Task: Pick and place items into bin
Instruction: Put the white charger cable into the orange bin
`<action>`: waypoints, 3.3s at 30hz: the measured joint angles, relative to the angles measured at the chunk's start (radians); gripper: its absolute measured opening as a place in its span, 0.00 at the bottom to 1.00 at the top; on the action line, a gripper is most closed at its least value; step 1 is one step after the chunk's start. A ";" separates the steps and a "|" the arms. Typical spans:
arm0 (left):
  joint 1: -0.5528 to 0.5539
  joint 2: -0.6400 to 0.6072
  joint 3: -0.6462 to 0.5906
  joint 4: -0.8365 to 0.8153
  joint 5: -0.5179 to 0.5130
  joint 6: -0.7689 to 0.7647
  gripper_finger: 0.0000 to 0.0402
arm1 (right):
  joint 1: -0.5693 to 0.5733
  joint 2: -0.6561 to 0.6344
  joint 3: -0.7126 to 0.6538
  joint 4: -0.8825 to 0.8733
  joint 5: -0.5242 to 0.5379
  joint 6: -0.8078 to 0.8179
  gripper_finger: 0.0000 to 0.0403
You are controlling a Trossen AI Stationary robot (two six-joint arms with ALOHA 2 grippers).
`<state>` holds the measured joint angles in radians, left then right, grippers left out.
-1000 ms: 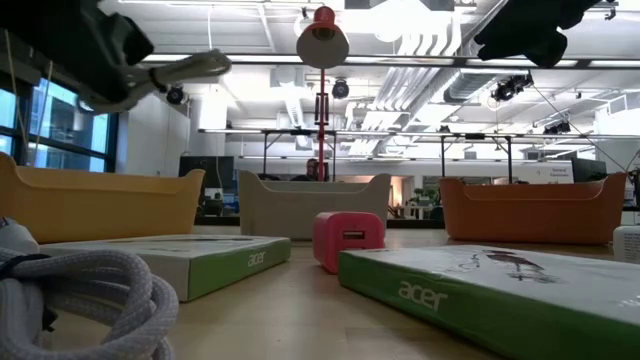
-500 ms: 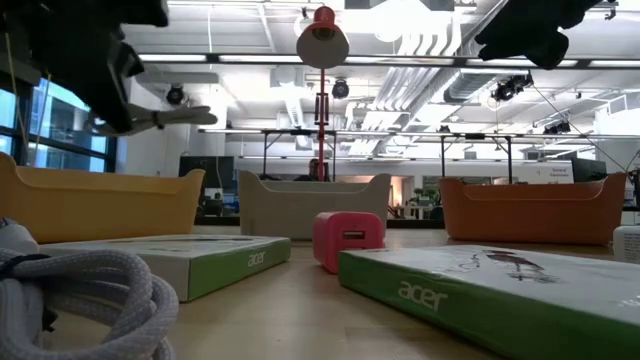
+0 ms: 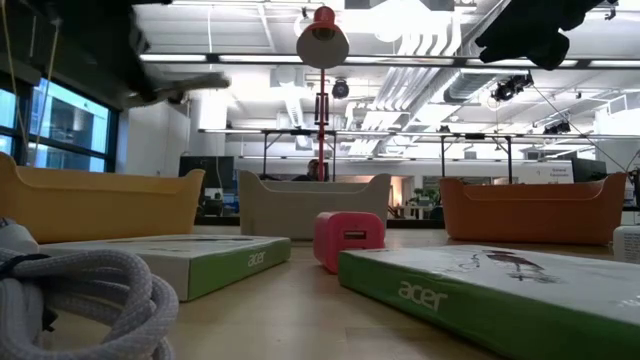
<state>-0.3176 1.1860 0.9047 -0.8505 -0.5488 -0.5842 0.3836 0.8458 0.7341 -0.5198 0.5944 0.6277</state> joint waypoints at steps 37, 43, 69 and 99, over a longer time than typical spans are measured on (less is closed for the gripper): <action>0.285 0.811 0.566 0.607 0.499 0.689 0.07 | 0.184 0.000 0.000 -0.067 0.004 0.229 0.33; 0.285 0.883 0.634 0.564 0.518 0.682 0.09 | 0.226 0.000 0.000 -0.095 0.022 0.265 0.33; 0.285 0.933 0.640 0.574 0.552 0.692 0.18 | 0.257 0.000 0.000 -0.135 0.026 0.313 0.33; 0.142 0.677 0.674 -0.015 0.550 0.913 0.53 | 0.254 0.582 0.000 0.228 -0.011 0.288 0.33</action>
<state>-0.1758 1.8633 1.5791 -0.8660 0.0011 0.3286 0.6371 1.4282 0.7341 -0.2920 0.5834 0.9154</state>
